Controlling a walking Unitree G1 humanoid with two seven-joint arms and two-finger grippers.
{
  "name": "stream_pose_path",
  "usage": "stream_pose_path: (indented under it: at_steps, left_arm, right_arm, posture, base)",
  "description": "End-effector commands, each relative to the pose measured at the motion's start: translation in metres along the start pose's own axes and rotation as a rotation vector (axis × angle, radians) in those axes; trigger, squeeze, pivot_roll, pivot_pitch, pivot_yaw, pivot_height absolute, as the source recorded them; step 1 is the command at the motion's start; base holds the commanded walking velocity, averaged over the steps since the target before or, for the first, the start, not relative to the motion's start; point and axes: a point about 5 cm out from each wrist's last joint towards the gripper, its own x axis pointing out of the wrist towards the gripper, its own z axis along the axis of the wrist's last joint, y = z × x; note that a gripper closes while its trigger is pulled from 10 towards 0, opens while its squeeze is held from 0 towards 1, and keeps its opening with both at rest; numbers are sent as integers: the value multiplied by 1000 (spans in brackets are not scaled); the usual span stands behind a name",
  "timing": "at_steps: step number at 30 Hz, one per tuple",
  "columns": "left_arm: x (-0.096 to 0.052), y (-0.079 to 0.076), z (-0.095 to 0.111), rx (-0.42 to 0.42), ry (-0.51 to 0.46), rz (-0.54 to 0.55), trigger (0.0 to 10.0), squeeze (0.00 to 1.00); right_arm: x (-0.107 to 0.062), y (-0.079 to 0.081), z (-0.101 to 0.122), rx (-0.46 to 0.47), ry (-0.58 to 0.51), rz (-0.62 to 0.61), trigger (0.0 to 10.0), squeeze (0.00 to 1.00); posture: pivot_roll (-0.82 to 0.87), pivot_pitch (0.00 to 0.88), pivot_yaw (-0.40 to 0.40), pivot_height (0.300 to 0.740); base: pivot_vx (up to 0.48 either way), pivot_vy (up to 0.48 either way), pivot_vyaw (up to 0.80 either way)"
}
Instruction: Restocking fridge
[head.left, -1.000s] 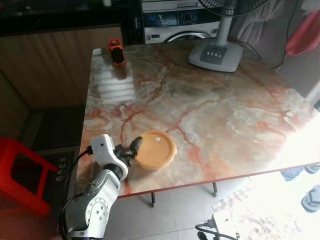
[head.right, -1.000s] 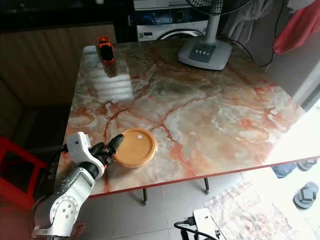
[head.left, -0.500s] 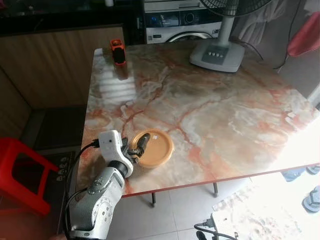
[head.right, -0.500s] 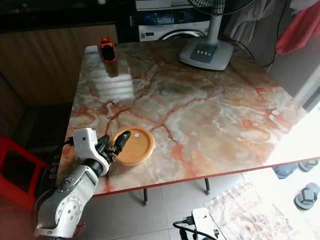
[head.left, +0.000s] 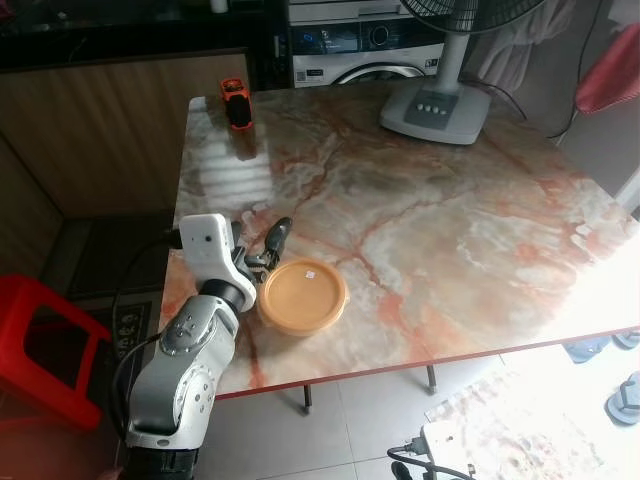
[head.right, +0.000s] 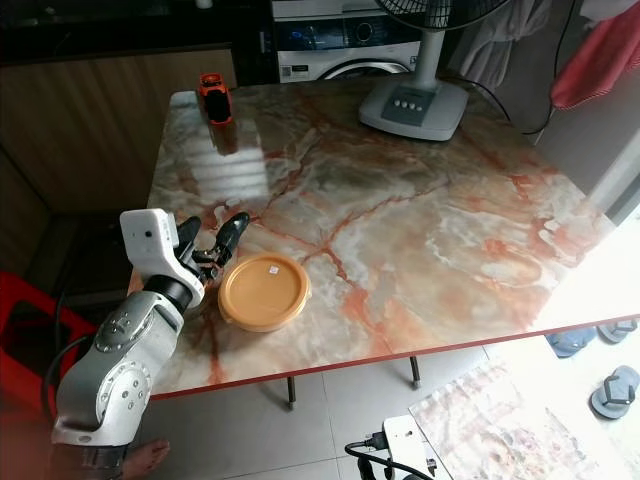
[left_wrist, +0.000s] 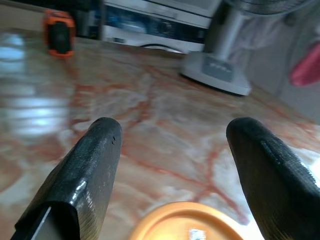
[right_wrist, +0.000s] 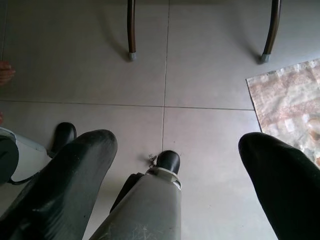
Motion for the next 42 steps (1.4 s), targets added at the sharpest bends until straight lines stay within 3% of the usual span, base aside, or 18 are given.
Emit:
stream_pose_path:
  at_steps: [1,5,9,11,20,32,42]
  left_arm:
    - [3,-8,-8,-22,55,-76,10000,0]
    - [6,-18,-17,-105,100,-180,10000,0]
    - [10,-17,-24,-154,126,-174,10000,0]
    - [9,-14,-34,-73,175,-163,10000,0]
    - [-8,-15,-52,-97,268,-176,10000,0]
    - [-20,-6,-55,-64,316,-150,10000,0]
    - [-28,10,-49,20,371,-174,10000,0]
  right_arm:
    - [0,1,-2,6,7,3,10000,0]
    - [0,1,-2,8,6,2,10000,0]
    - [0,1,-3,6,7,0,10000,0]
    - [0,0,-3,4,10,-1,10000,0]
    - [-1,0,-5,-18,17,8,10000,0]
    - [-1,1,-4,-31,14,17,10000,0]
    - [-1,0,-3,-30,19,17,10000,0]
  posture:
    - [68,54,15,740]
    - [61,54,16,740]
    - [58,55,18,740]
    - [60,55,19,740]
    - [60,43,19,740]
    - [67,45,19,740]
    - [74,55,18,740]
  base:
    - [0,0,0]
    - [0,0,0]
    - [0,0,0]
    - [0,0,0]
    - [0,0,0]
    - [0,0,0]
    - [0,0,0]
